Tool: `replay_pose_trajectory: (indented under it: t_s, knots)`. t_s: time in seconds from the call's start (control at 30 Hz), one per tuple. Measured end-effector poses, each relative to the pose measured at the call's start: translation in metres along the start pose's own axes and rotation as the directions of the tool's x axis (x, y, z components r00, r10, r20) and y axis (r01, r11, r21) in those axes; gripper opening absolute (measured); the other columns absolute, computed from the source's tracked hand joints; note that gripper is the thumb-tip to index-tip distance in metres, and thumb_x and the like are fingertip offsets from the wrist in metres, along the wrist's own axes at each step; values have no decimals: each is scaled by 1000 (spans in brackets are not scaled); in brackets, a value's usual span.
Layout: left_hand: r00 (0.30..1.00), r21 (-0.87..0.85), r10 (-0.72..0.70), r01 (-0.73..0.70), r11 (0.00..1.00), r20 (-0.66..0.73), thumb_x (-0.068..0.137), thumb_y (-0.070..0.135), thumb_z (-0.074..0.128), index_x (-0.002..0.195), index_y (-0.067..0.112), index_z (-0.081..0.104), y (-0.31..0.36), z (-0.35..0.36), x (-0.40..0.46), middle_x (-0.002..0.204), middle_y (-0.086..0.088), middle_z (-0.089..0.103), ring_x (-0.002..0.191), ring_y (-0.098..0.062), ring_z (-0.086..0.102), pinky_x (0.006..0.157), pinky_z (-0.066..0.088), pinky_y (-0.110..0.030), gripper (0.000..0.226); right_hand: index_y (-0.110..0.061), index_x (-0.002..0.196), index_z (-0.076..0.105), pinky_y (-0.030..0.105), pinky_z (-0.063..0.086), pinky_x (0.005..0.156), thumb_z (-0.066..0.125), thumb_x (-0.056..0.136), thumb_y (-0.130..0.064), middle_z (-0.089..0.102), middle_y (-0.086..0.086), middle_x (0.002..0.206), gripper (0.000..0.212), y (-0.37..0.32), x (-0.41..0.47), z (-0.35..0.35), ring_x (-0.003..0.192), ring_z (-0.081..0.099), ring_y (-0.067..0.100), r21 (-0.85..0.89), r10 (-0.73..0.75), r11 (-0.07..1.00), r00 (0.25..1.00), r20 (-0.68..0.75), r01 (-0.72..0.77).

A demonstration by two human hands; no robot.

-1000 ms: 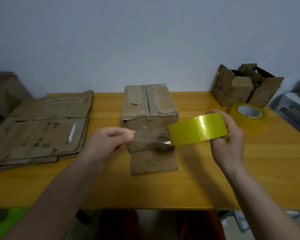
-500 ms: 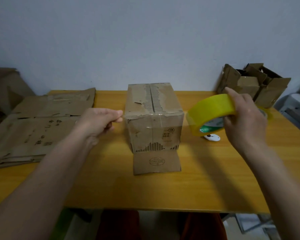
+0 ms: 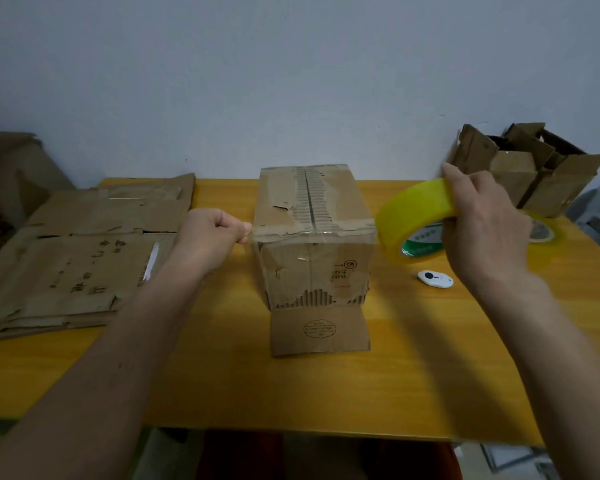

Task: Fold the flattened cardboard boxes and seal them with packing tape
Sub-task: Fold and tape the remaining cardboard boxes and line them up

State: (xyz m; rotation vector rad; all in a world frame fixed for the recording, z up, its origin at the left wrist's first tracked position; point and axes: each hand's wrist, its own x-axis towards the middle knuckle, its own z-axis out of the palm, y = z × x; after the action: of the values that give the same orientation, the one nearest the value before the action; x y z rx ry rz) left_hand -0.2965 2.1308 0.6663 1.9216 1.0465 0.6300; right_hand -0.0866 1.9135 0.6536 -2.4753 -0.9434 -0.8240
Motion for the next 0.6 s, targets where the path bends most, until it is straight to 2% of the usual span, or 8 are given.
replay_pose_trajectory:
  t_s: [0.17,0.23,0.3,0.43,0.5,0.57,0.6]
  knots:
    - [1000,-26,-11,11,1000,16,91,21,65,68,15,64,-4,1,6,89,4,64,96,-16,56,93,44,-38,24,-13,144,38,40,31,60,57,83,8,48,24,115,67,1,4,10,102,48,43,1,0,1000,999,37,0]
    - [1000,-20,-17,17,1000,-13,94,21,59,72,15,63,-8,5,5,91,2,64,84,-12,55,78,47,-32,23,-12,143,38,43,34,61,57,83,8,48,24,115,66,0,4,14,102,48,44,14,6,1000,999,48,-7]
    - [999,17,-30,30,999,-41,99,21,50,74,14,60,-9,13,3,84,0,59,71,-12,48,65,41,-29,28,-10,142,38,47,38,62,56,83,8,48,26,112,64,-1,2,16,99,48,46,33,7,999,999,50,-9]
    - [998,113,-28,34,993,-60,104,26,36,77,11,49,-15,30,9,72,-4,47,69,-21,46,59,33,-31,34,-9,141,39,49,41,65,57,82,7,48,27,112,64,-1,0,19,99,49,47,40,27,999,997,66,-30]
    - [996,111,-70,75,991,-50,104,29,36,89,4,53,-20,34,16,76,-9,53,73,-26,53,56,36,-31,34,-9,142,39,48,40,66,56,83,7,47,26,113,64,-2,0,20,101,48,46,51,44,998,995,84,-48]
    - [987,56,-150,153,987,-51,102,30,44,121,3,46,-24,34,18,102,-10,56,86,-23,54,65,43,-31,34,-9,142,38,48,40,66,57,83,7,48,26,114,64,-3,0,19,101,48,46,49,53,997,994,97,-58]
    - [985,34,-156,159,987,-73,100,28,50,130,7,40,-27,33,17,113,-8,53,93,-21,52,72,45,-30,38,-9,142,38,49,41,66,57,83,6,48,25,115,64,-4,-1,19,102,48,46,51,52,997,993,105,-58]
